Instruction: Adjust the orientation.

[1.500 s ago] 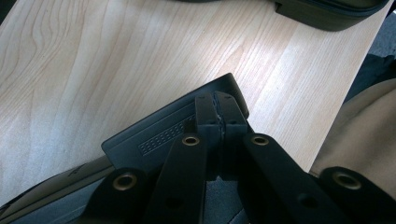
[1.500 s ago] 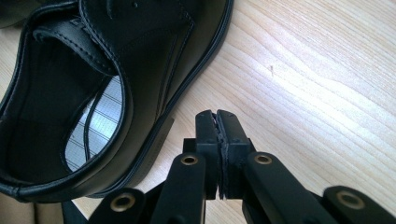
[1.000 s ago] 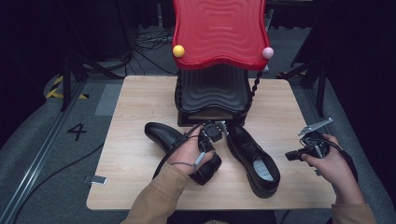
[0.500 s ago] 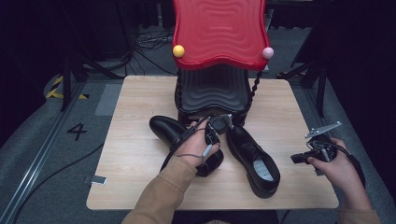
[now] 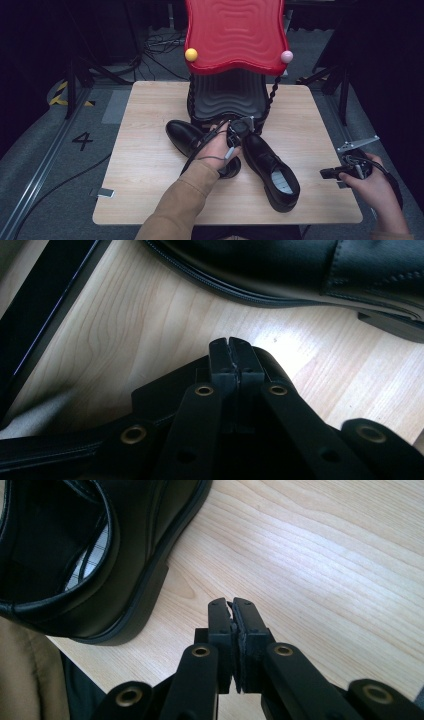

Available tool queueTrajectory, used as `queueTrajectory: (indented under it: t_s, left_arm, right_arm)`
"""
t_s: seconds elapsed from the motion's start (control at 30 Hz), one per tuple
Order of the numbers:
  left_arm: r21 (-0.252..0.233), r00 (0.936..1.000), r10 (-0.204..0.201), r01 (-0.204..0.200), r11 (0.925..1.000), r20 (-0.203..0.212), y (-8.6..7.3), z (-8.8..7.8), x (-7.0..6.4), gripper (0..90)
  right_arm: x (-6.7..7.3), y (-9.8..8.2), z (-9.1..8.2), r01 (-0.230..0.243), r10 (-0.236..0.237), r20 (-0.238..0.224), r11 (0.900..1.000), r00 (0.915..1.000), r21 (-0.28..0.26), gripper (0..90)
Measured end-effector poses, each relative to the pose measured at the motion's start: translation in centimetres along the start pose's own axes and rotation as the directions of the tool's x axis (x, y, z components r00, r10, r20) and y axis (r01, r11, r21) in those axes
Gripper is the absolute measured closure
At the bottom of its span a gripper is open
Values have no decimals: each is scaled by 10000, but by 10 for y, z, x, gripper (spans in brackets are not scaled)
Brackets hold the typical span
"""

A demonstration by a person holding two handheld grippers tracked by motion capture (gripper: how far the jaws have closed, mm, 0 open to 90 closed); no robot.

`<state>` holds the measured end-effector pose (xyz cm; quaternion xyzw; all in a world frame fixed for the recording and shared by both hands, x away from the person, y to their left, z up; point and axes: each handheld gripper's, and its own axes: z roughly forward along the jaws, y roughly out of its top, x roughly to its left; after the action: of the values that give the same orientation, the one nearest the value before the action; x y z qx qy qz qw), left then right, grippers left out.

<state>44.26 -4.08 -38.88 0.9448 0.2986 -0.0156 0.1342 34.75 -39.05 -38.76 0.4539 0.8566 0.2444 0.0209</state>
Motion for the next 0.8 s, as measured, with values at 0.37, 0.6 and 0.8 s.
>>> queueTrajectory:
  t_s: [0.37,0.6,0.8]
  left_arm:
    - [-682,9986,-525,529,9963,75,5,-6,8,851]
    - [-1265,9994,-325,311,9915,-93,3,-32,-6,698]
    - [-1380,9995,-284,303,9900,154,-8,-49,-15,598]
  right_arm:
    - [-2,-6,-3,-137,138,120,9999,9998,-101,860]
    - [-2,-5,-1,-194,194,73,9998,9998,-78,835]
    - [-1,-4,0,-177,178,68,9998,9998,-74,834]
